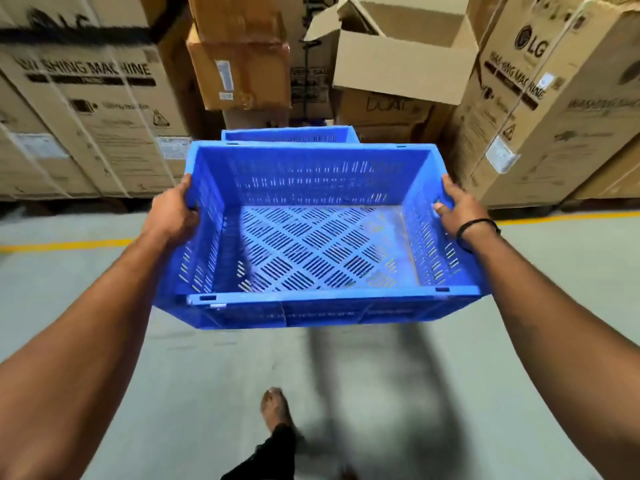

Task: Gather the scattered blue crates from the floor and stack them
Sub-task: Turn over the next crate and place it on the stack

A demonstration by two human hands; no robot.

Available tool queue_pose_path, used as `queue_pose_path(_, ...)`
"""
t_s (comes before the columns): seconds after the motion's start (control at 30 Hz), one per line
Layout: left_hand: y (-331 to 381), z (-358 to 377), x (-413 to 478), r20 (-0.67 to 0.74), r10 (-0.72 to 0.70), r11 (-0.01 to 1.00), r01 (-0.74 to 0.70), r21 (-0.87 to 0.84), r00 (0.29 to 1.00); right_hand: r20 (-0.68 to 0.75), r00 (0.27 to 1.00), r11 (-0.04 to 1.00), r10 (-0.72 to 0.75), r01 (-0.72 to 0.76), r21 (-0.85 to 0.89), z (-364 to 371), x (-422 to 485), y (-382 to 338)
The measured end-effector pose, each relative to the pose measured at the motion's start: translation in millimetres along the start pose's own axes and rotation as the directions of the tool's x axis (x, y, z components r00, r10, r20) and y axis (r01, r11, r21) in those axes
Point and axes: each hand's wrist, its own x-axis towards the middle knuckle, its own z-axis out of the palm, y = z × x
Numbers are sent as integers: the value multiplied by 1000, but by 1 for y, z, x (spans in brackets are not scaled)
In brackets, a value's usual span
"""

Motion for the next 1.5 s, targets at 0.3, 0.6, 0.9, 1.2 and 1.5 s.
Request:
queue_pose_path(0.3,-19,-2,161,8,-27,998,27,-59,1000,-14,1000,999,2,-3,-32,51,140,-88)
queue_pose_path(0.6,2,21,290,38,28,996,-24,-83,999,-60,994,995,95,-97,-29,66,246,-124)
queue_pose_path(0.9,33,49,393,76,-44,999,41,35,996,57,995,992,80,-74,-103,94,372,-140)
queue_pose_path(1.2,41,63,444,98,-66,987,50,155,993,108,989,985,100,-83,-149,104,431,-154)
queue_pose_path(1.5,31,68,427,81,-29,989,17,145,996,125,986,978,107,-82,-194,102,442,-165)
